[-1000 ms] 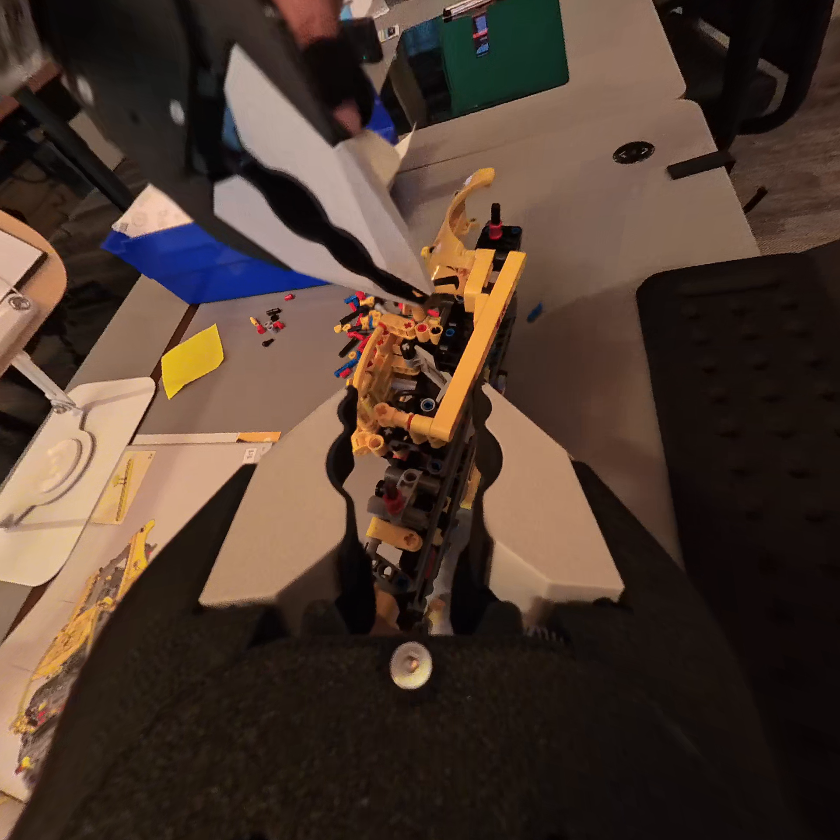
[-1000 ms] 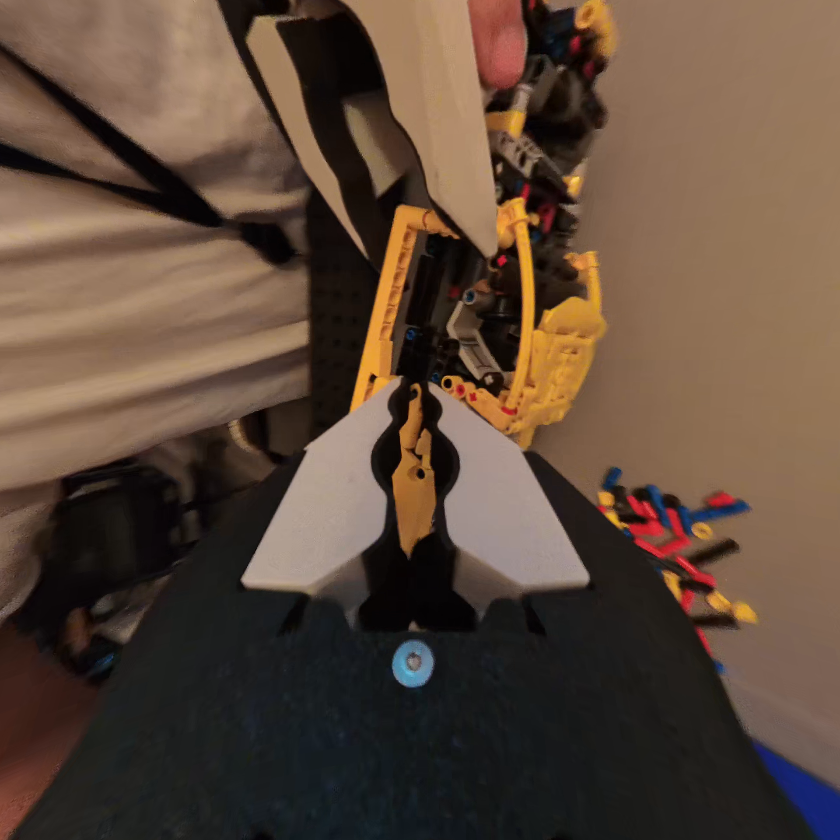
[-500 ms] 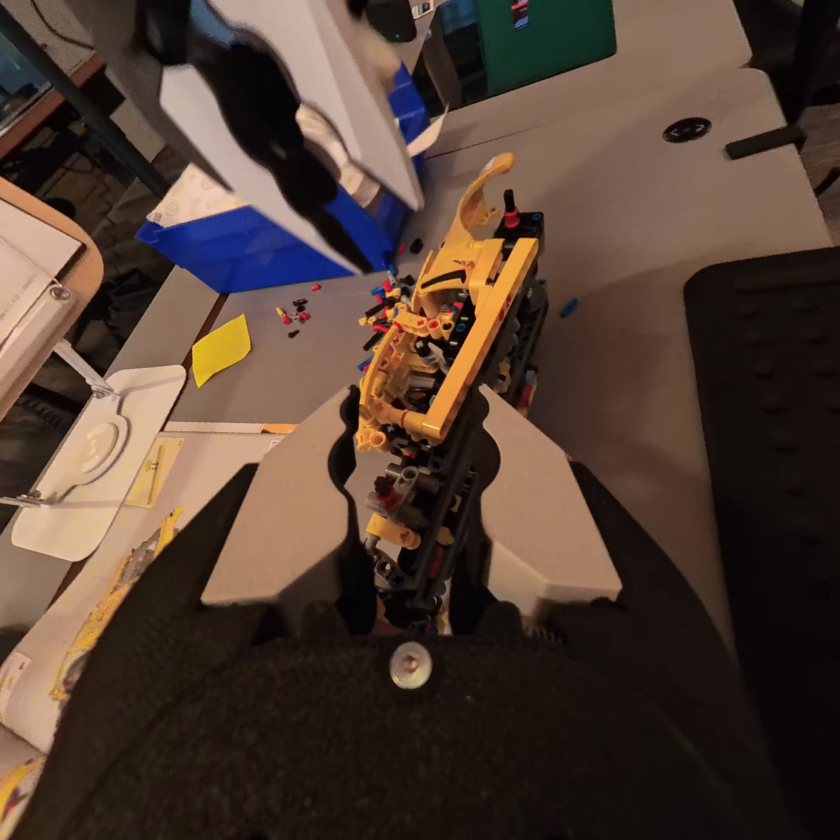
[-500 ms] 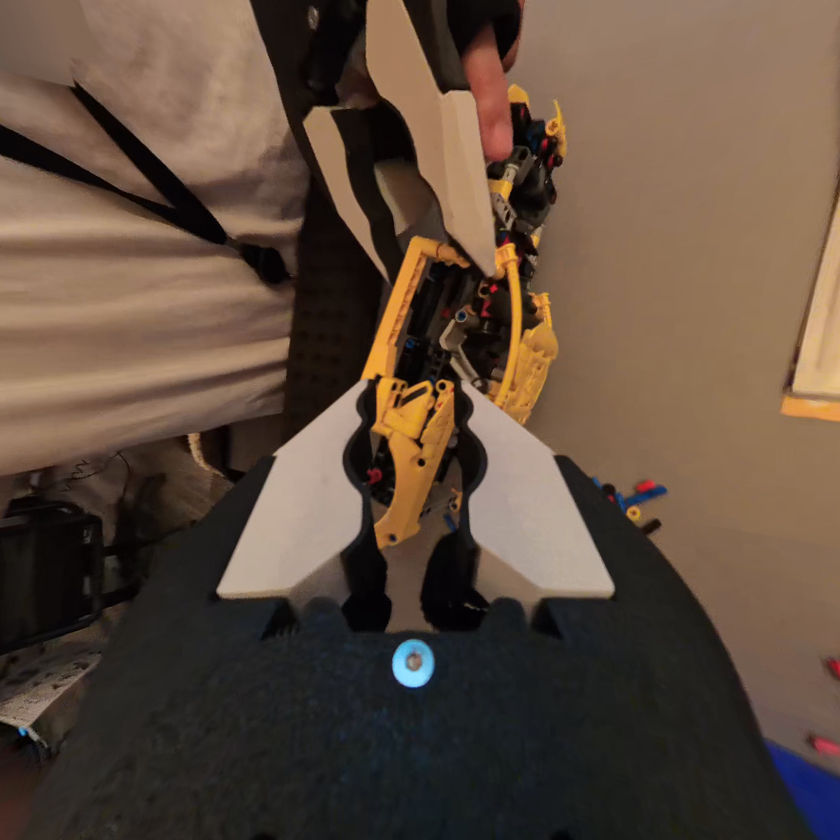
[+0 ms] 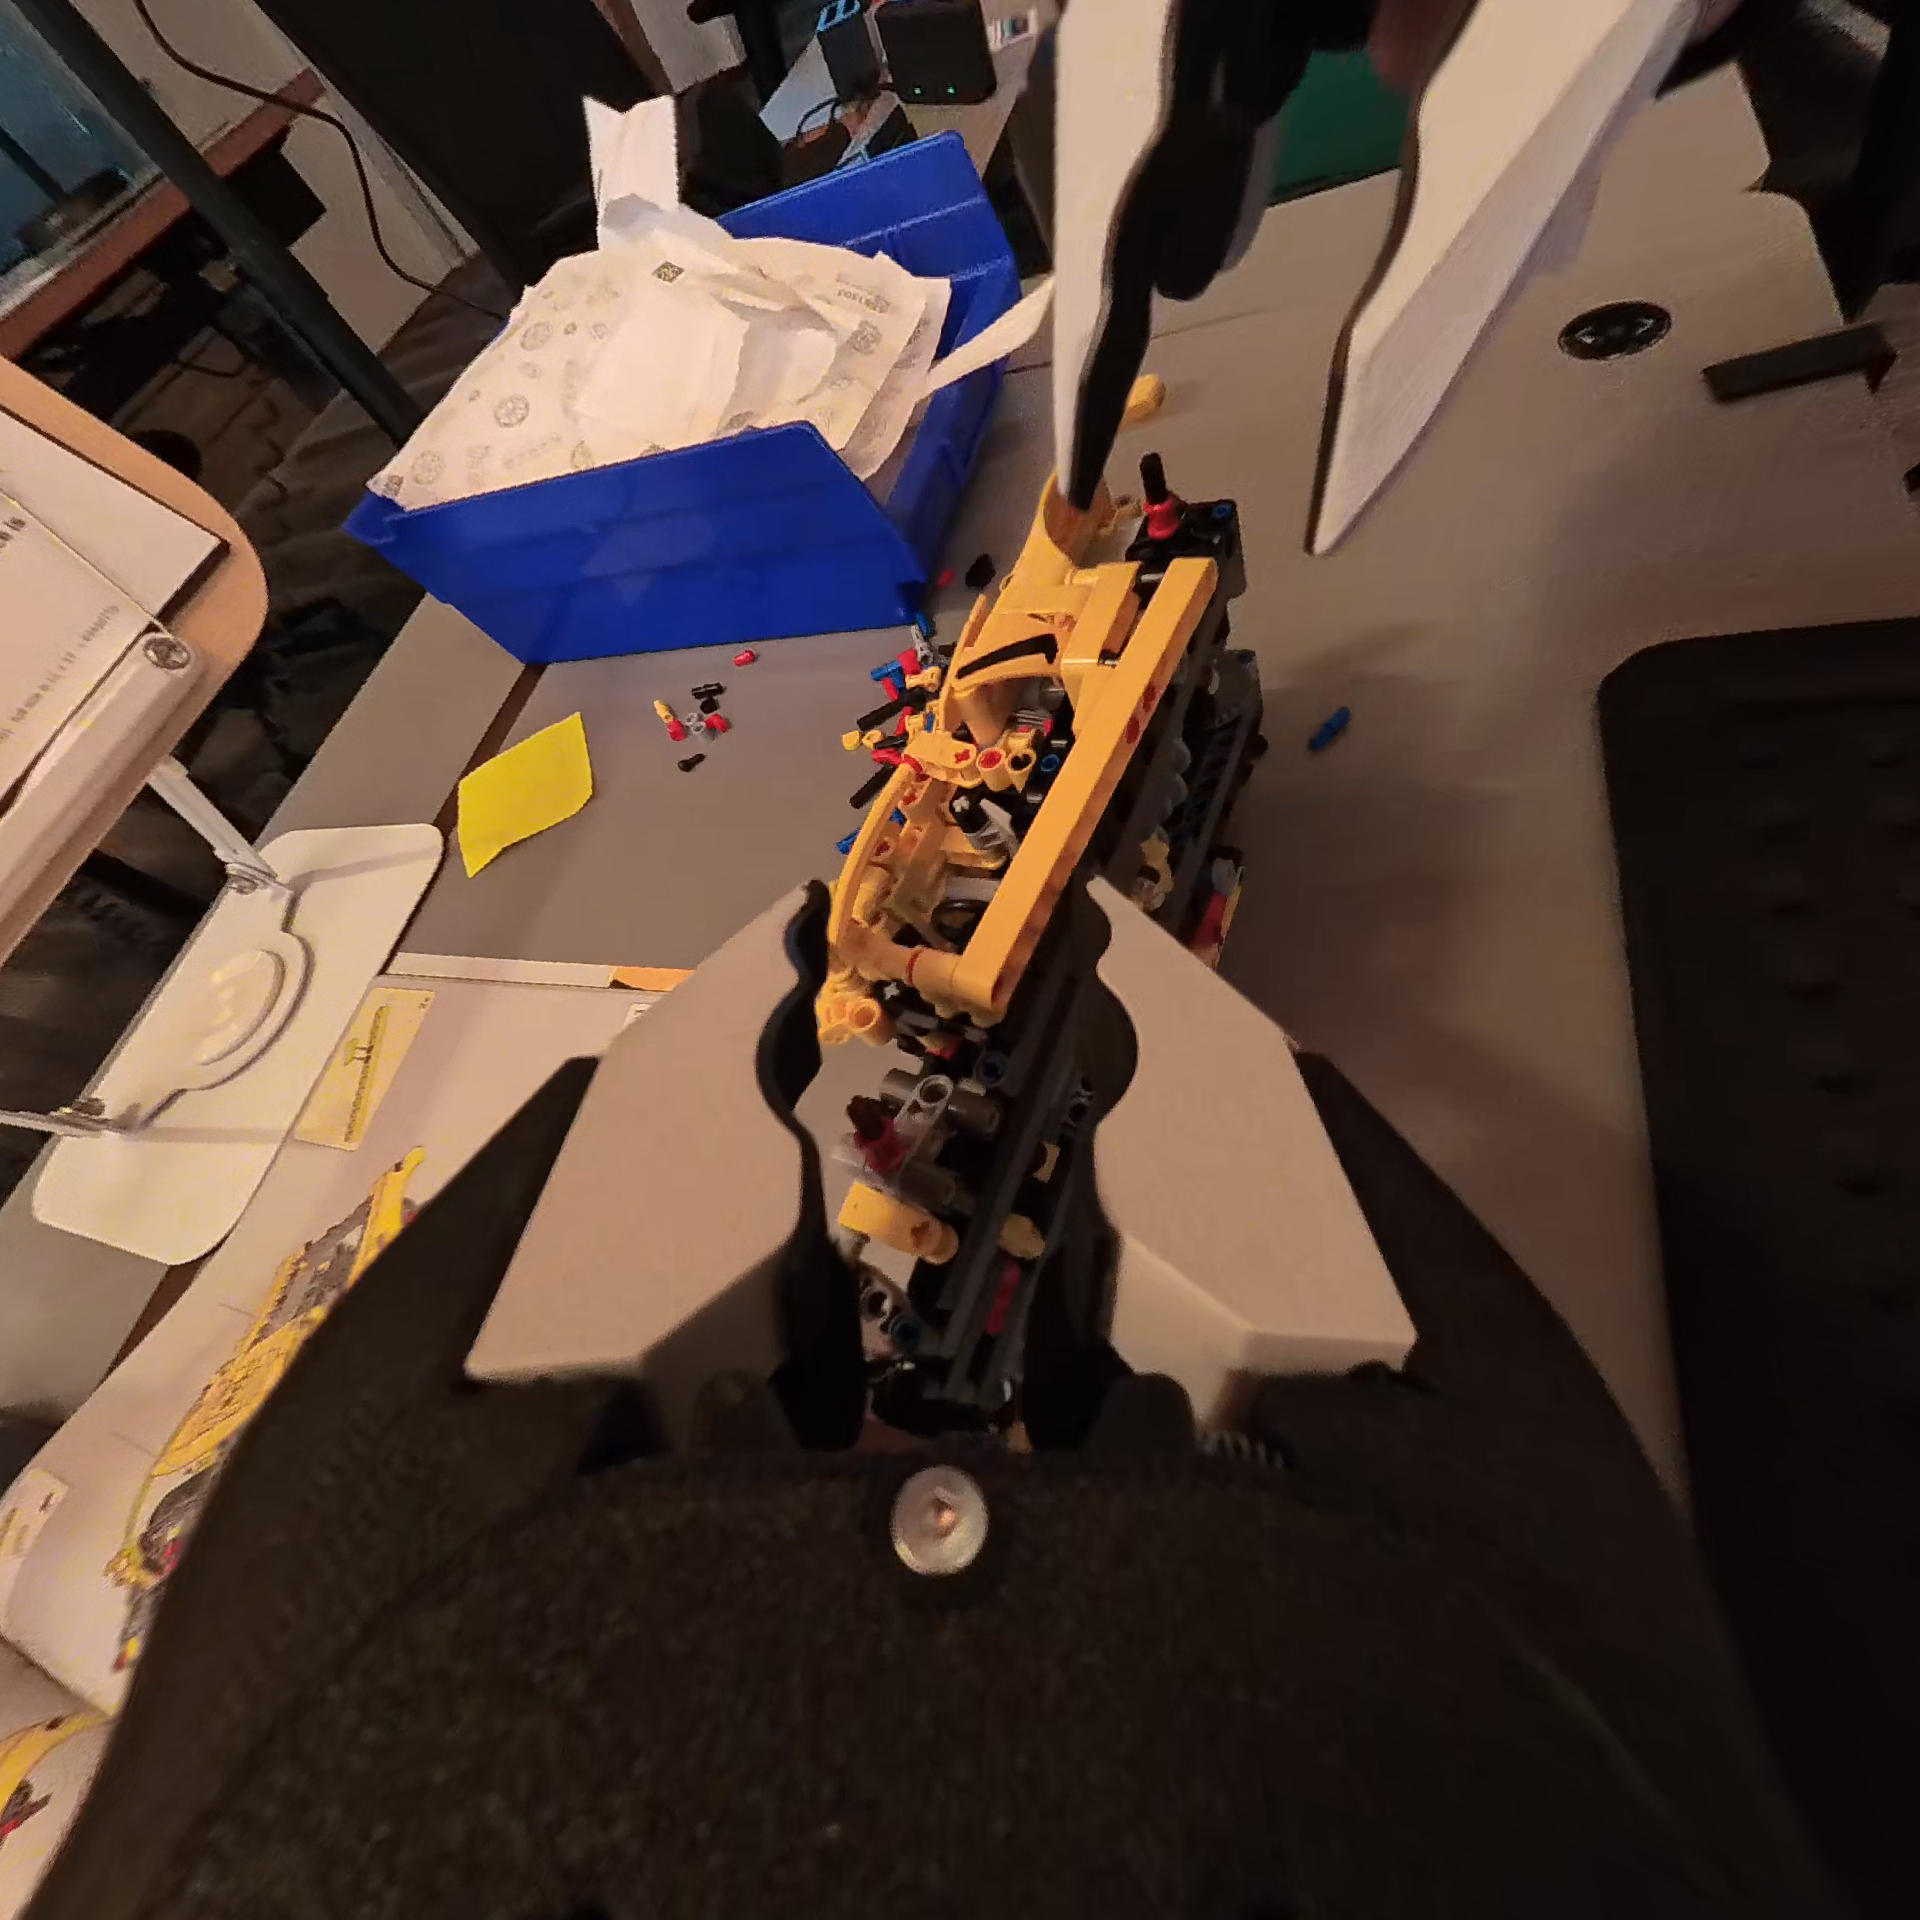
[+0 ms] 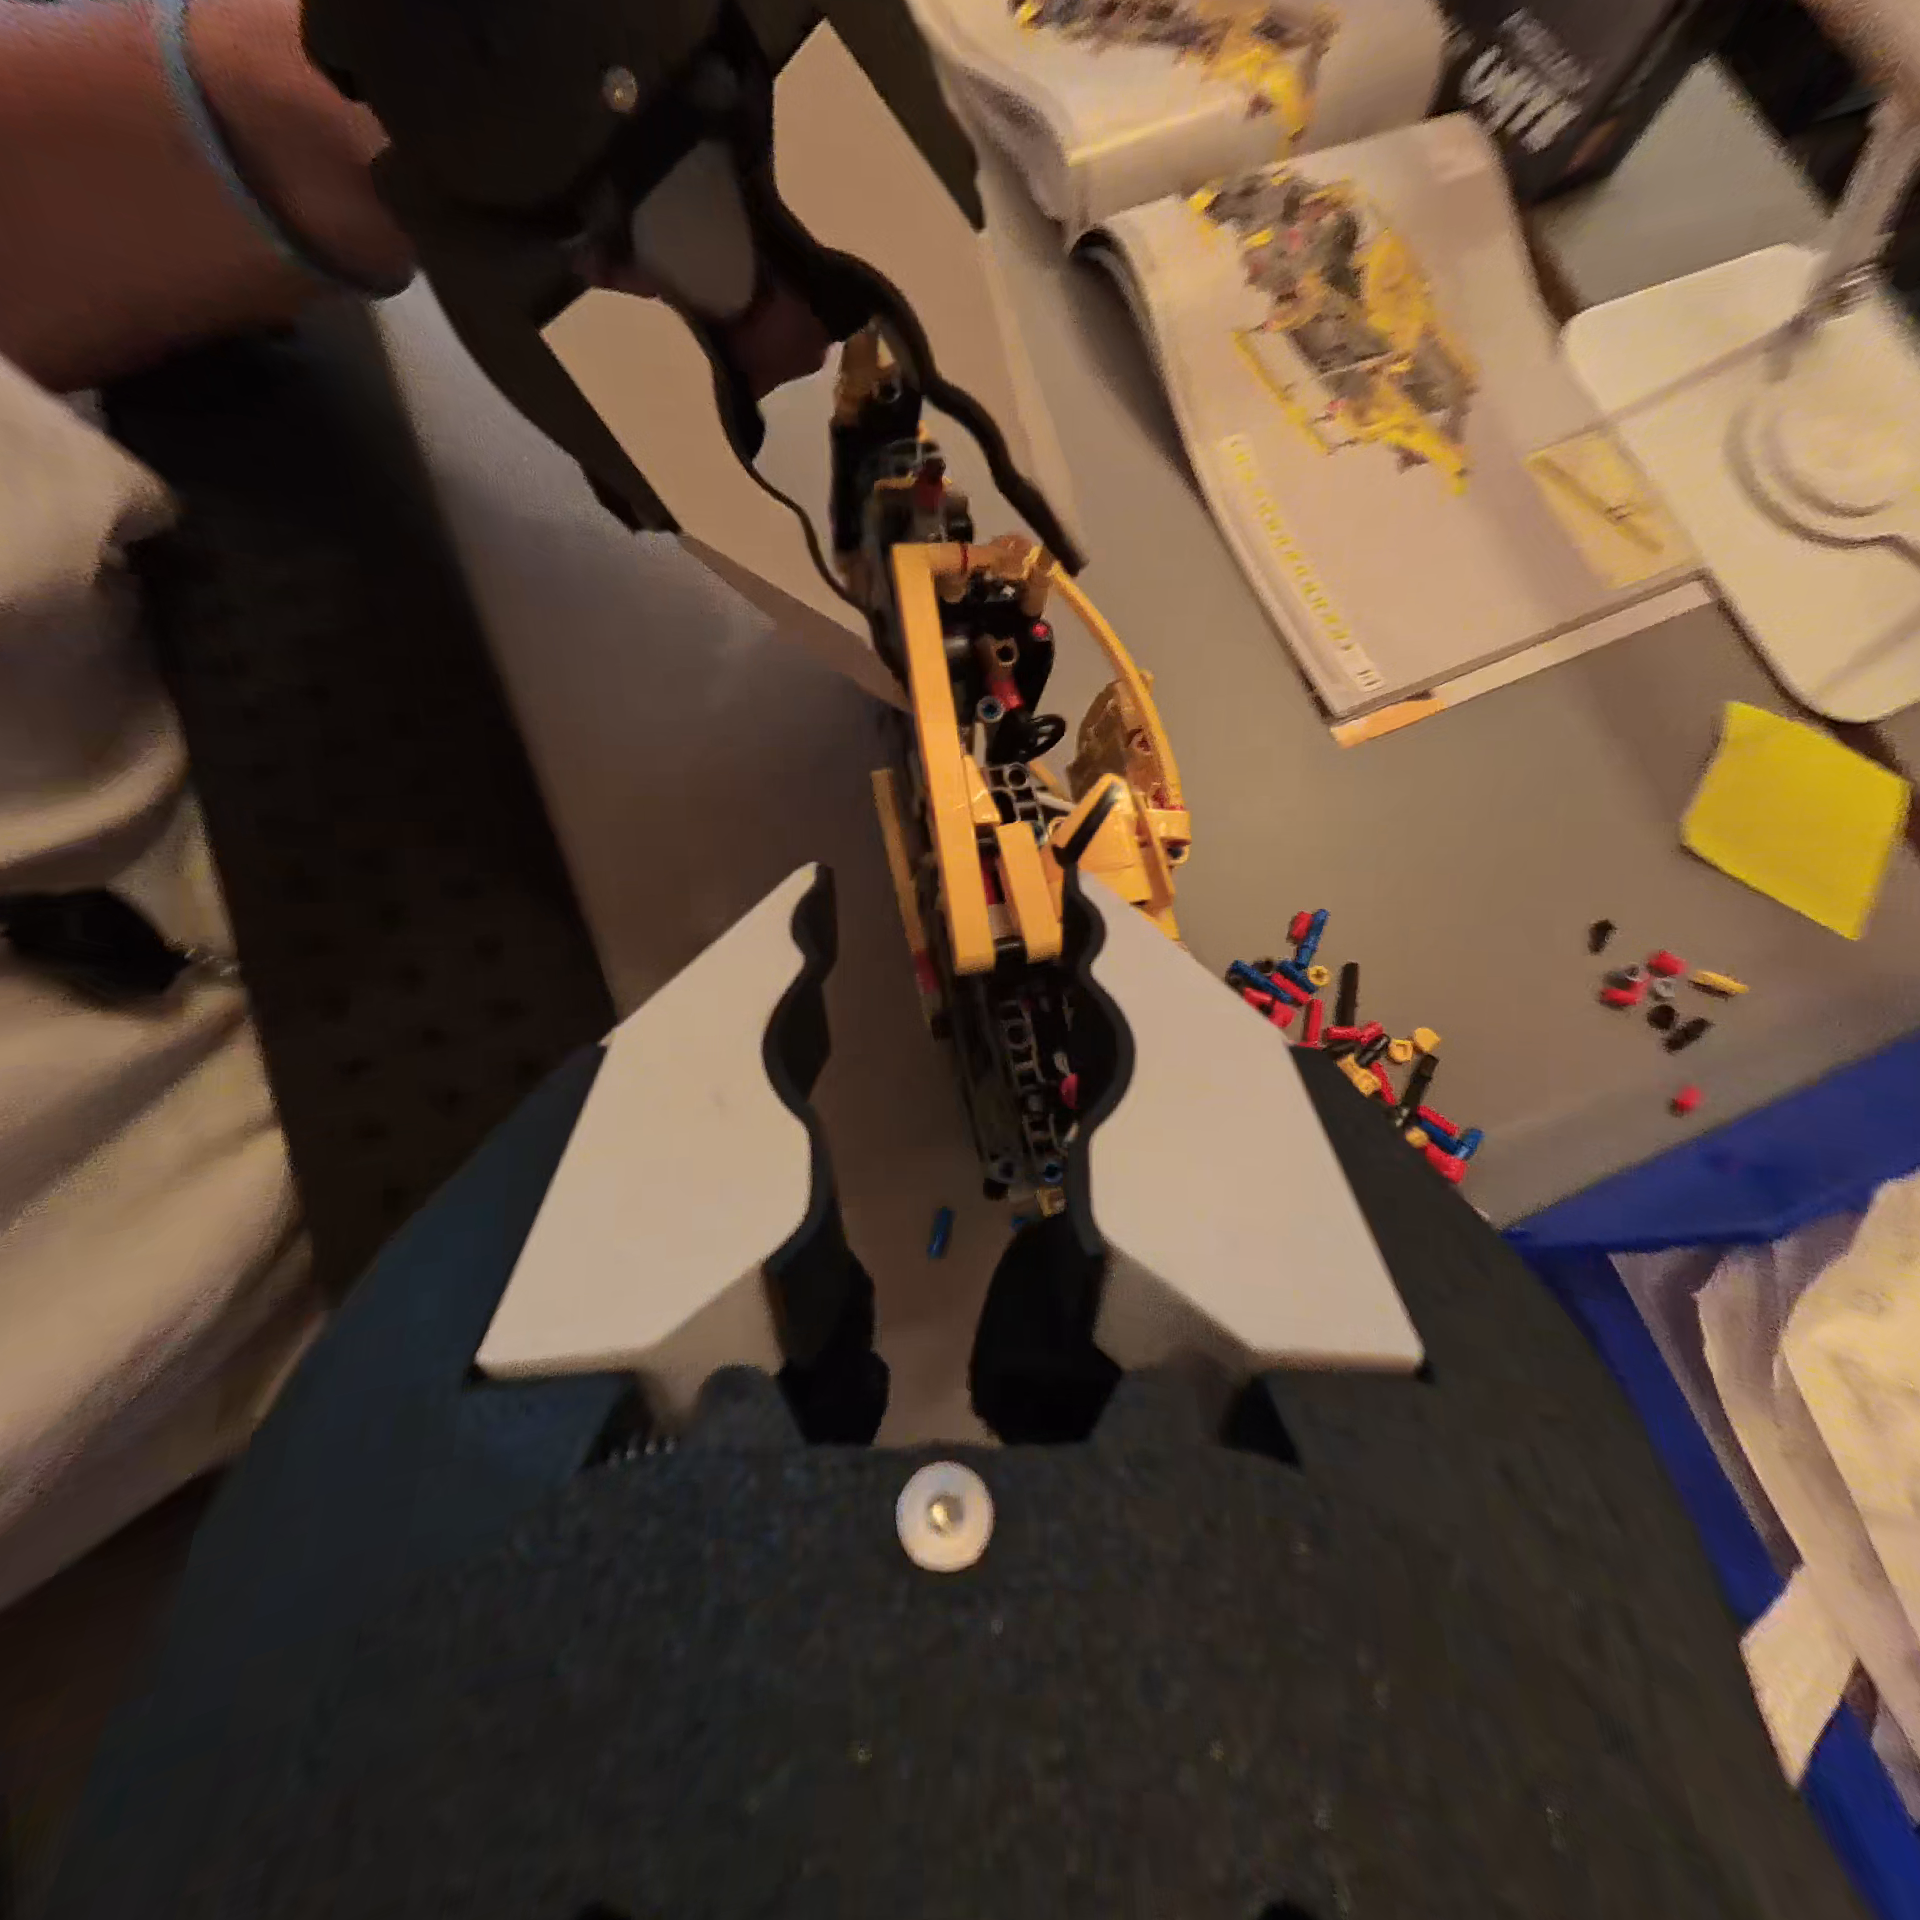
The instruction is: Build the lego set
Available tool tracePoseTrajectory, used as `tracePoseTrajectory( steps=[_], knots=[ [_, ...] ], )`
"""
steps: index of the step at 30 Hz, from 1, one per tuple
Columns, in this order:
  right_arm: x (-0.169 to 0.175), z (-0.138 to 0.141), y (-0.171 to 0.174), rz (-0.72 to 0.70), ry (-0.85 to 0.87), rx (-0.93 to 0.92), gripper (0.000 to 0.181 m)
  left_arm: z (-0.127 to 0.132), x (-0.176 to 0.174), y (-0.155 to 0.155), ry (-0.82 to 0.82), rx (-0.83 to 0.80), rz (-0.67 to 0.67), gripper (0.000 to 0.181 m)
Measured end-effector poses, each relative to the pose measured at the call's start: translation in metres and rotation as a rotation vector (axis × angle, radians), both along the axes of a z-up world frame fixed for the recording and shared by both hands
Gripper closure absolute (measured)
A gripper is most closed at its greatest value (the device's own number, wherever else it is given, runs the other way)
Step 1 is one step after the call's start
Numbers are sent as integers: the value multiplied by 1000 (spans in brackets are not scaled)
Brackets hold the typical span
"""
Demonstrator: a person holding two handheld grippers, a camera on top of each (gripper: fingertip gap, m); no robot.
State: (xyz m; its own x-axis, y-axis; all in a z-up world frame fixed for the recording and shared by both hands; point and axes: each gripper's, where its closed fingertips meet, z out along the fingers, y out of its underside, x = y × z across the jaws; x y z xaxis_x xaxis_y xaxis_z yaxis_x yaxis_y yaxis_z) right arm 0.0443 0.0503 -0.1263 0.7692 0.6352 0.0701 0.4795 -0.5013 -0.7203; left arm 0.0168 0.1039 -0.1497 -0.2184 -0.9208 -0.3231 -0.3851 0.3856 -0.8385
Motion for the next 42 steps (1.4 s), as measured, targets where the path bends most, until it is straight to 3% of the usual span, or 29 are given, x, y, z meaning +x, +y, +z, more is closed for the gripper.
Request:
tracePoseTrajectory(
  steps=[4,6,9,11,15,17,20,30,37,40,42],
  knots=[
    [-23,-5,7,-32,65,10,133,9,-12,2,-38,-58,-2,135],
    [-35,-3,19,-25,115,20,144,15,-18,6,-60,-81,-13,138],
    [-48,-12,34,-9,147,-59,142,18,-25,16,-61,-220,-52,141],
    [-57,-12,42,18,138,-53,142,17,-33,20,-18,-308,-130,141],
    [-64,-20,51,30,59,-61,149,30,-35,42,-81,-434,-266,140],
    [-63,-20,54,17,21,-56,156,25,-39,35,-13,-512,-410,140],
    [-62,-17,53,21,10,-56,165,10,-41,22,108,-460,-500,135],
    [-59,-20,57,47,-1,-85,174,-23,-22,16,229,-121,-364,136],
    [-58,-24,57,45,4,-113,172,-27,-21,19,245,-170,-270,135],
    [-58,-25,58,49,7,-115,174,-29,-25,12,276,-261,-290,153],
    [-58,-25,56,69,16,-120,175,-30,-25,9,285,-312,-309,154]
  ],
)
